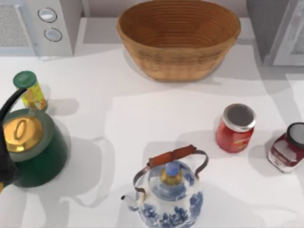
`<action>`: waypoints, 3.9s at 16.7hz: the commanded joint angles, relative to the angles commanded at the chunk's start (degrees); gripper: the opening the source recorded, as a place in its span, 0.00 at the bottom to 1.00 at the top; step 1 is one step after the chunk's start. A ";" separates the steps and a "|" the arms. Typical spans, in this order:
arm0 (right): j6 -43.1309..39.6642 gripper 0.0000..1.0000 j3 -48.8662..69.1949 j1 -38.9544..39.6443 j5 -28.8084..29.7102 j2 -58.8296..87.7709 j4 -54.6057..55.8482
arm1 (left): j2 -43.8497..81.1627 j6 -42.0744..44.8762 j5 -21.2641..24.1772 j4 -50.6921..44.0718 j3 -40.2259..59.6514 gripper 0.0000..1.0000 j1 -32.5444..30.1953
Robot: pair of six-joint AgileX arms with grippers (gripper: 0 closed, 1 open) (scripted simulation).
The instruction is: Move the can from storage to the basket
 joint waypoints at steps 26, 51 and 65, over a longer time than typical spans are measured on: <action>-0.15 0.00 -20.67 6.74 6.83 -35.56 -15.50 | 0.00 0.00 0.00 0.00 0.00 1.00 0.00; -0.86 0.00 -108.93 -6.82 -8.29 -87.35 20.23 | 0.00 0.00 0.00 0.00 0.00 1.00 0.00; -0.73 0.00 -64.04 11.44 10.77 -25.83 38.47 | 0.00 0.00 0.00 0.00 0.00 1.00 0.00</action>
